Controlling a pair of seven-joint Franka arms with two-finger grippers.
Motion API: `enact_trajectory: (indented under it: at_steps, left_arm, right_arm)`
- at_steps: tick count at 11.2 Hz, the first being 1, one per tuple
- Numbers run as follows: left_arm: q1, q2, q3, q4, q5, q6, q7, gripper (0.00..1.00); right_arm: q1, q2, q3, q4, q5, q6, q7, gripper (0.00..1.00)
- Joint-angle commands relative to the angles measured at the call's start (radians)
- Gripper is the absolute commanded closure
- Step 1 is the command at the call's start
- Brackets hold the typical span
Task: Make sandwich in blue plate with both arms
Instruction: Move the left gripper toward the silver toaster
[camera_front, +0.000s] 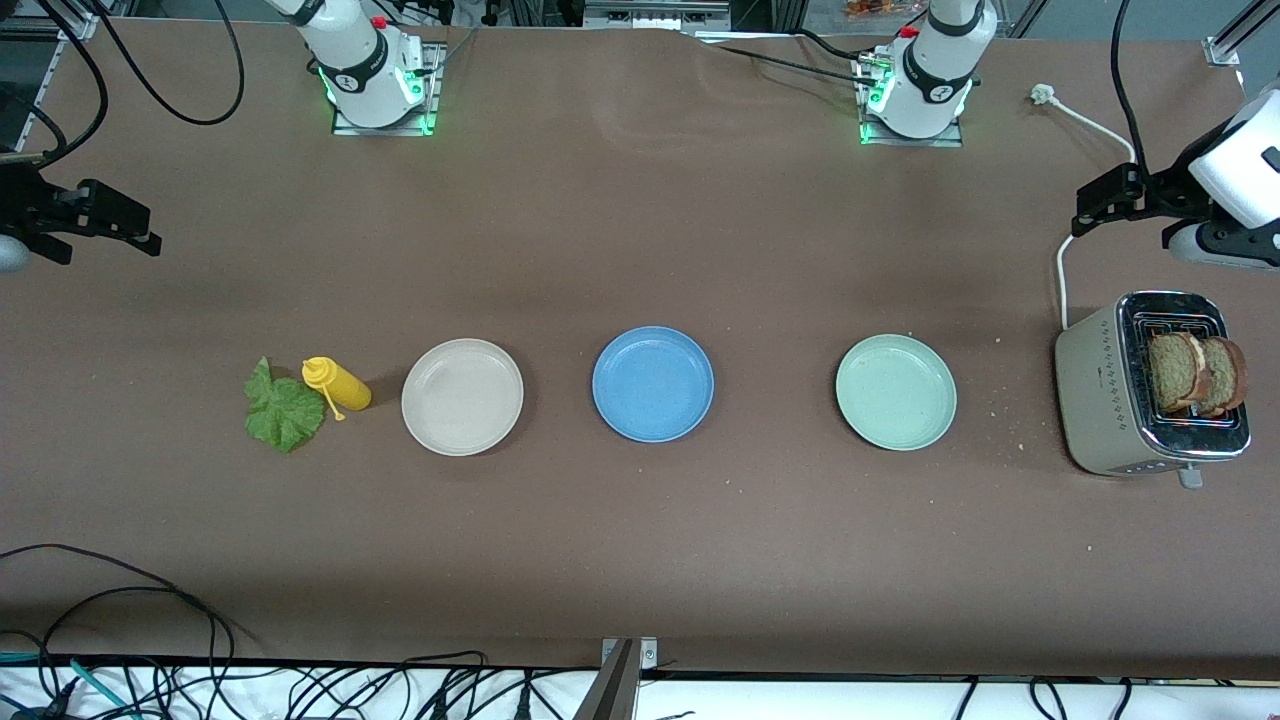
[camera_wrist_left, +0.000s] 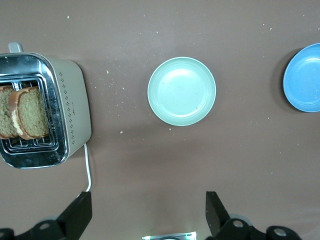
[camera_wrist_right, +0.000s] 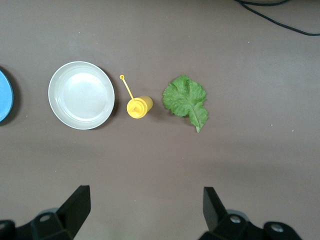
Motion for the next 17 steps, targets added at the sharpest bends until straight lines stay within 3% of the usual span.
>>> enact_trajectory:
  at_steps: [1, 12, 14, 17]
  left_arm:
    - [0.005, 0.002, 0.005, 0.016, -0.016, -0.021, -0.003, 0.0]
    - [0.023, 0.014, 0.014, 0.013, -0.01, -0.014, -0.002, 0.0]
    - [0.077, 0.068, 0.014, 0.016, 0.027, 0.004, 0.006, 0.0]
    - [0.216, 0.164, 0.014, 0.042, 0.024, 0.096, 0.24, 0.0]
  right_arm:
    - [-0.004, 0.003, -0.013, 0.015, 0.003, -0.014, -0.017, 0.0]
    - [-0.004, 0.003, -0.014, 0.015, 0.003, -0.014, -0.017, 0.0]
    - [-0.004, 0.003, -0.014, 0.015, 0.003, -0.014, -0.017, 0.0]
    - [-0.004, 0.005, -0.014, 0.015, 0.003, -0.014, -0.017, 0.0]
